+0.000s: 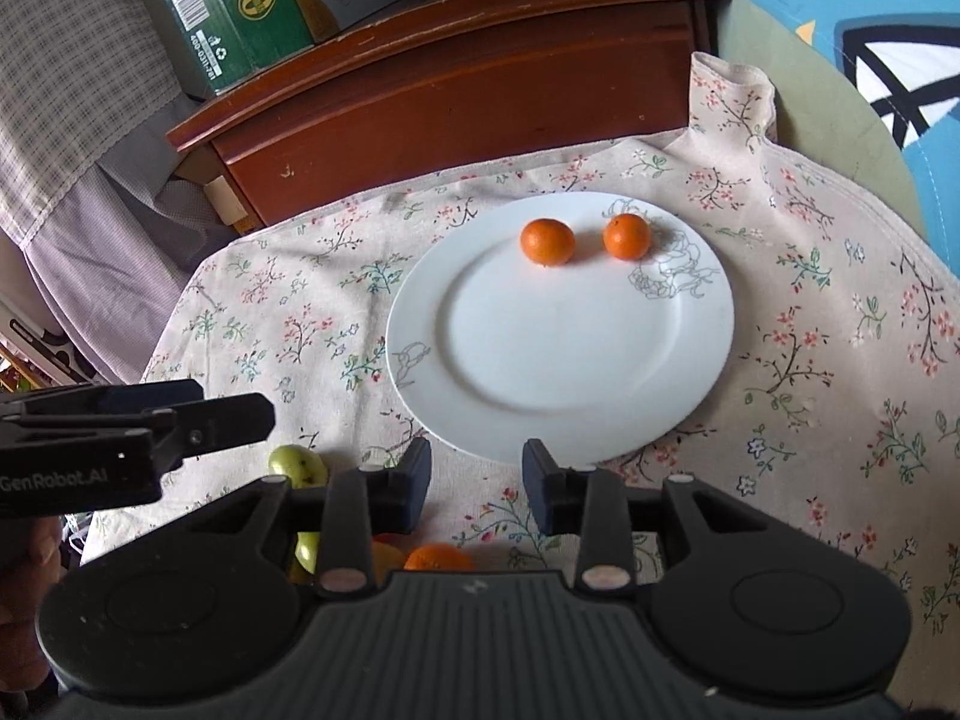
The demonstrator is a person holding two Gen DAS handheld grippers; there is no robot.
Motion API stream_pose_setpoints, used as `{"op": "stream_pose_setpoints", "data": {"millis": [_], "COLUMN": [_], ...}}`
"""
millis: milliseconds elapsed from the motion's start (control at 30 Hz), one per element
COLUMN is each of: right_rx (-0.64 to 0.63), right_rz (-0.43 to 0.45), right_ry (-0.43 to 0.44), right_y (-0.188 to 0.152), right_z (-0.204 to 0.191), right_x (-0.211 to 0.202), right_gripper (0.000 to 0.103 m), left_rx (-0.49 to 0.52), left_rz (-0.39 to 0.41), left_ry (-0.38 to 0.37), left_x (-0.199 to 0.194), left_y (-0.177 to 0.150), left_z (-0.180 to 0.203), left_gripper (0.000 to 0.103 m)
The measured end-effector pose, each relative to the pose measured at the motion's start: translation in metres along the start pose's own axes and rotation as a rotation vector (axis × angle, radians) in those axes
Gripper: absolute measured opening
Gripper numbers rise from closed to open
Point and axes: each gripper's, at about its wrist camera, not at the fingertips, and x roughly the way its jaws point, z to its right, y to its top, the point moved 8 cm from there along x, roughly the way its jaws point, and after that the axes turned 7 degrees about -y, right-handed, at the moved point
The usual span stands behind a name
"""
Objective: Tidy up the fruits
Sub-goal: 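Carry the mandarins onto the white plate and open both grippers, then move both open grippers back to the fruit cluster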
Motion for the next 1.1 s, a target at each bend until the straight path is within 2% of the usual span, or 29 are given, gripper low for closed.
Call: {"op": "stream_pose_setpoints", "data": {"millis": [67,200,333,467,867,1100], "right_rx": [-0.007,-0.024,-0.059,-0.069,-0.135,-0.08], "right_rz": [-0.003,-0.017,-0.029,-0.039,-0.073,-0.121], "right_ry": [0.0,0.003,-0.009,-0.012,-0.055,-0.036], "right_y": [-0.004,-0.013,-0.022,-0.032,-0.053,-0.084], "right_z": [-0.002,-0.007,-0.012,-0.011,-0.009,0.002], "right_x": [-0.003,-0.008,-0.012,-0.018,-0.032,-0.051], "right_gripper": [0.044,0.06,0.061,0.068,0.07,0.07], "left_rx": [-0.005,-0.009,-0.029,-0.02,0.014,0.039], "left_rz": [-0.003,-0.027,-0.062,-0.089,-0.112,-0.093], "left_ry": [0.01,0.031,0.047,0.069,0.049,0.032], "left_x": [-0.008,-0.017,-0.016,-0.014,-0.015,-0.024], "left_y": [-0.01,-0.029,-0.042,-0.049,-0.062,-0.067], "left_z": [-0.003,-0.007,-0.011,-0.015,-0.006,-0.009], "left_gripper": [0.079,0.081,0.081,0.081,0.081,0.081]}}
